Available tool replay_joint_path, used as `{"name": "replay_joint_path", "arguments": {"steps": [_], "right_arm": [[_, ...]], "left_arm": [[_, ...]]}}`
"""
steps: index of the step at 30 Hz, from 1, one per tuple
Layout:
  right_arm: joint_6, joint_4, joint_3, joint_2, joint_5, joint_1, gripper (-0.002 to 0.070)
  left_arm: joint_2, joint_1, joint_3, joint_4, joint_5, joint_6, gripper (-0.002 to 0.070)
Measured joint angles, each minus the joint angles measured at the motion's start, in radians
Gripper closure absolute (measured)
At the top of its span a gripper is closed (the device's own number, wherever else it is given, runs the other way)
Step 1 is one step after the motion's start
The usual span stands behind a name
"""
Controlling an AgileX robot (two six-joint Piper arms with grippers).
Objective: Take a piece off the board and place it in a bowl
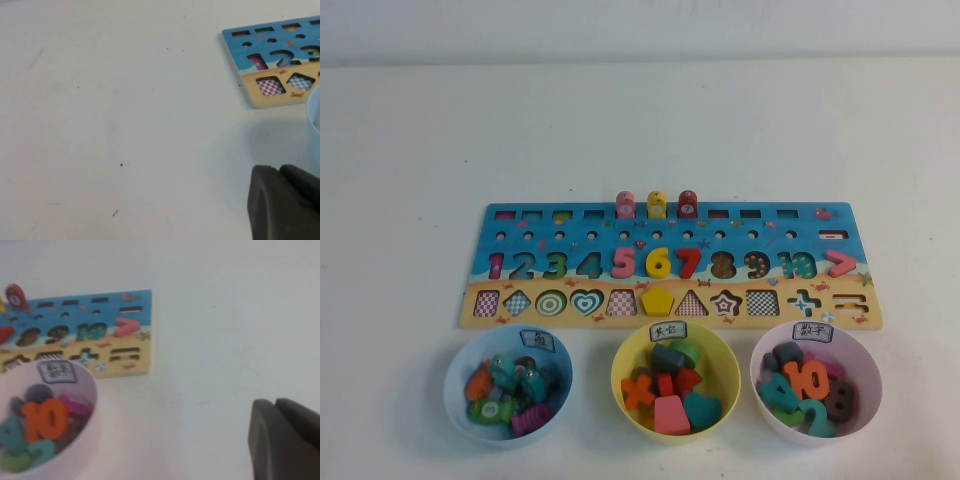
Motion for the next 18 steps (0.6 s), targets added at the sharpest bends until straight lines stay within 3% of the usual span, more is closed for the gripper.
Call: {"name": "replay_joint_path", "arguments": {"steps": [3, 10, 18], "right_arm": [[0.0, 0.184, 0.0, 0.0, 0.0, 0.0, 0.0694], [0.0, 0.869, 0.0, 0.0, -0.016, 0.0, 0.0694], [0.0, 0.924, 0.0, 0.0, -0.029, 0.0, 0.0694]], "left_arm": [[0.0, 0.0, 0.0, 0.0, 0.0, 0.0, 0.0679], [0.0, 0.0, 0.0, 0.0, 0.0, 0.0, 0.0679], [0.0, 0.0, 0.0, 0.0, 0.0, 0.0, 0.0679]]}}
